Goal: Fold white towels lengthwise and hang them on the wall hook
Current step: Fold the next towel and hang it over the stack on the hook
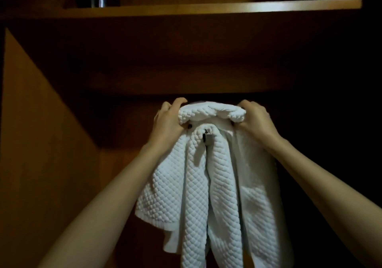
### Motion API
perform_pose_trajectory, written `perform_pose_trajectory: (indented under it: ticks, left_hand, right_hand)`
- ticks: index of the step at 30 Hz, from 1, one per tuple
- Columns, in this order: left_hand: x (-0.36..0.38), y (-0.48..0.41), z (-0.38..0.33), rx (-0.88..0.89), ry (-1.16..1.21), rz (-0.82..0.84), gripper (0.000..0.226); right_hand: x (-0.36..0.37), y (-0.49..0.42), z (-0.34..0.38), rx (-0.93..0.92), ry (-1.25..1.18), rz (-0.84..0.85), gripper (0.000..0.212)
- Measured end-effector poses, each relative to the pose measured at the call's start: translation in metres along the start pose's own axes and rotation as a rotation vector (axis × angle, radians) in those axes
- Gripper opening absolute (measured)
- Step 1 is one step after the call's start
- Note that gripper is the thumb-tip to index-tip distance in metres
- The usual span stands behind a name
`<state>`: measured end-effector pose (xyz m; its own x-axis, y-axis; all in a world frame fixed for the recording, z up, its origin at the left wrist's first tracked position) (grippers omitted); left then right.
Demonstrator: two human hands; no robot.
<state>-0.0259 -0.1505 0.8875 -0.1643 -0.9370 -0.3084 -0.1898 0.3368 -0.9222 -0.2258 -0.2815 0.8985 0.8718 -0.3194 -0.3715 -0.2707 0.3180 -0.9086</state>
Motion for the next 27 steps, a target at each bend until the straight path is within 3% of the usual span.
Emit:
perform_pose_trajectory:
  ticks: [3,7,9,14,20,24,27]
  left_hand:
    - [0.004,-0.019,-0.001,0.046,-0.172,-0.003,0.055]
    - [0.016,-0.023,0.002,0.02,-0.411,-0.004,0.051]
    - [0.018,-0.018,0.002,-0.007,-0.349,0.022,0.047]
    - [-0.004,-0.002,0.012,0.034,0.065,0.165,0.038]
    - [-0.008,0.018,0.011,0.152,0.179,0.213,0.044]
    - [-0.015,0.036,0.01,0.078,0.243,0.188,0.044]
    - [-0.018,0.047,0.007,0.074,0.218,0.209,0.045]
  right_hand:
    - [0.004,-0.023,-0.001,0.018,0.164,-0.059,0.025]
    - [0.03,-0.023,0.001,0.059,0.254,-0.062,0.048]
    - [0.033,-0.016,0.0,0.07,0.229,-0.055,0.048]
    - [0.017,0.009,0.006,-0.039,0.155,-0.072,0.037]
    - [0.003,0.042,0.009,-0.114,-0.045,0.043,0.022]
    - [-0.006,0.057,0.007,-0.108,-0.302,0.183,0.025]
    - [-0.005,0.063,0.011,-0.101,-0.292,0.215,0.018]
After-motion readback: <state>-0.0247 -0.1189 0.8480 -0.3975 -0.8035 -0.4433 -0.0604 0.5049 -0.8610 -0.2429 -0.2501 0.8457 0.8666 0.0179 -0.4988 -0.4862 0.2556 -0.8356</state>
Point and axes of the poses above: each hand's wrist, its own y-axis away from the middle knuckle, its own x-axis out of the palm, z = x × y, the point moved 3 cm from there along -y, towards the middle knuckle
